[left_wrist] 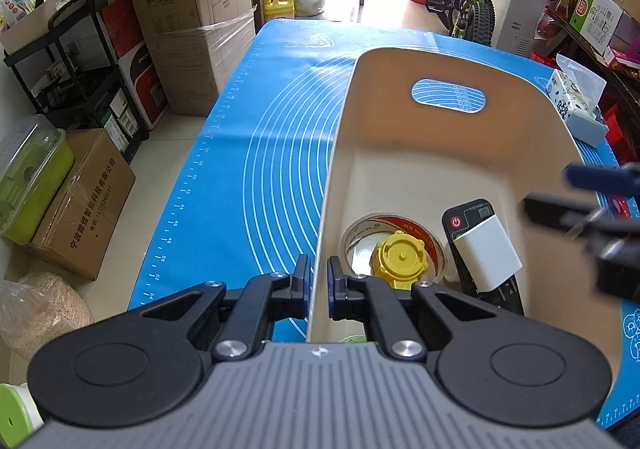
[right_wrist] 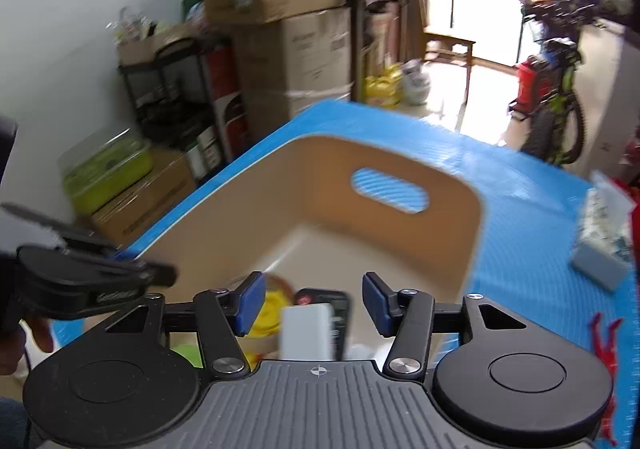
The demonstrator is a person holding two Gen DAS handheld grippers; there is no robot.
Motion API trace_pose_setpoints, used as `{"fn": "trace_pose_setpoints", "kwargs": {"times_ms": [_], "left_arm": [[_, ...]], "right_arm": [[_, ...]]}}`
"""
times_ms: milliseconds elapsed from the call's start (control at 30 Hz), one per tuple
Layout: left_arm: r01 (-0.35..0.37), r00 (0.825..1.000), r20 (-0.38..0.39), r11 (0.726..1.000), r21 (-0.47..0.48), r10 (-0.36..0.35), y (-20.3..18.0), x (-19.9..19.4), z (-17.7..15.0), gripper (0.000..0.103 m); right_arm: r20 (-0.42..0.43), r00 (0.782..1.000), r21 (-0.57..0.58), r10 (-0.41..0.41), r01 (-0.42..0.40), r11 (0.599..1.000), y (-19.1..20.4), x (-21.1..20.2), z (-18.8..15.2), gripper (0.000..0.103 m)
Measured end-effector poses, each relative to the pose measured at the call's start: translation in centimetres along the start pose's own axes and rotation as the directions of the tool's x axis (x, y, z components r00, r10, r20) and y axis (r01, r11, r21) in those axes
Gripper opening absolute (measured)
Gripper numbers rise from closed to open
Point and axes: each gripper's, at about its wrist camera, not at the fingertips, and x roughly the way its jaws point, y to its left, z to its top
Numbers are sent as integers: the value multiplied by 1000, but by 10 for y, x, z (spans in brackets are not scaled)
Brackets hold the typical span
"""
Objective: Organize rigid objects
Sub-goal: 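Move the right tool to the red figurine and grasp its body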
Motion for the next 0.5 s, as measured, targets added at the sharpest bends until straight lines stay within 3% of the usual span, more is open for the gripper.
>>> {"fn": "trace_pose_setpoints", "kwargs": {"times_ms": [267,500], "left_arm": [[0,1000,0,1000,0,0,0,0,0,10],[-1,1000,0,1000,0,1,0,0,0,10]], "right_arm": [[6,978,54,-208,207,977,-74,-15,-3,66],[-108,939,164,-326,340,926,-150,-5,-26,66]]}}
